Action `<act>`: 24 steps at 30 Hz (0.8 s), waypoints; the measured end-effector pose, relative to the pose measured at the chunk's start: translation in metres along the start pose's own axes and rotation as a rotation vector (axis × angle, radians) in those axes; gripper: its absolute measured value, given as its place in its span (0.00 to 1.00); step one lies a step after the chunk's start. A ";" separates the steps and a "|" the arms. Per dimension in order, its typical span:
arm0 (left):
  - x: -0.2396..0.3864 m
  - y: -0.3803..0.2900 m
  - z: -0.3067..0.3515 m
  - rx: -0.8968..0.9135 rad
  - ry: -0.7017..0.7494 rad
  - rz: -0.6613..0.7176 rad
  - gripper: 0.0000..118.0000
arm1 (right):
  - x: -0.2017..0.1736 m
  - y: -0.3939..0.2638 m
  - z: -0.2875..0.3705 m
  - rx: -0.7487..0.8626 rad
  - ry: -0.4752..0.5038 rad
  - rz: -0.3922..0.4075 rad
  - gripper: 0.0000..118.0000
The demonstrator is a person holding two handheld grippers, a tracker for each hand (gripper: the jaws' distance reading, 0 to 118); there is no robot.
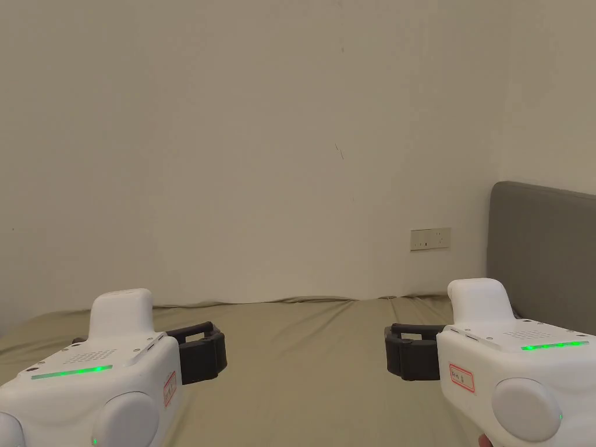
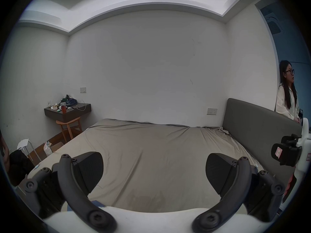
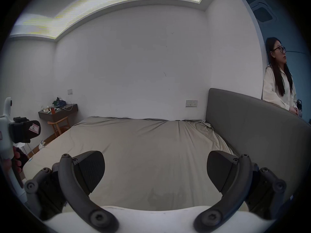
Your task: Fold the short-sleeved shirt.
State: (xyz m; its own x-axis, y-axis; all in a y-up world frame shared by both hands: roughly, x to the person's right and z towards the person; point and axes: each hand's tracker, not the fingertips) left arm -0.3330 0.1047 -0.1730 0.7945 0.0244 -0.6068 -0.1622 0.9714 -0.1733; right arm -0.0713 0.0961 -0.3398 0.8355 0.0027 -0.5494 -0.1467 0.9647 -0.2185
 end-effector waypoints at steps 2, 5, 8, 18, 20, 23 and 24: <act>0.000 0.000 0.000 -0.001 0.003 -0.002 1.00 | 0.000 0.000 0.000 -0.004 -0.001 -0.004 1.00; 0.000 0.000 0.000 0.000 0.022 -0.015 1.00 | 0.001 0.000 0.000 -0.007 0.001 -0.025 1.00; 0.000 0.000 0.000 -0.001 0.016 -0.015 1.00 | 0.002 0.001 0.001 -0.002 -0.002 -0.031 1.00; 0.005 0.001 0.001 -0.004 -0.002 -0.014 1.00 | 0.007 0.004 0.005 0.011 -0.018 -0.049 1.00; 0.006 0.001 0.002 -0.005 -0.005 -0.016 1.00 | 0.010 0.004 0.006 0.012 -0.011 -0.067 1.00; 0.007 0.001 0.002 -0.003 -0.009 -0.018 1.00 | 0.014 0.006 0.005 0.009 -0.005 -0.099 1.00; 0.007 0.002 0.003 -0.001 -0.009 -0.018 1.00 | 0.016 0.007 0.005 0.004 -0.002 -0.111 0.99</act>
State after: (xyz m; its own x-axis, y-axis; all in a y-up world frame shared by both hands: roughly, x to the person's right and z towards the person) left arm -0.3261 0.1073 -0.1753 0.8026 0.0091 -0.5964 -0.1481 0.9716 -0.1845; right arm -0.0559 0.1038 -0.3464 0.8475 -0.1038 -0.5206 -0.0510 0.9603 -0.2744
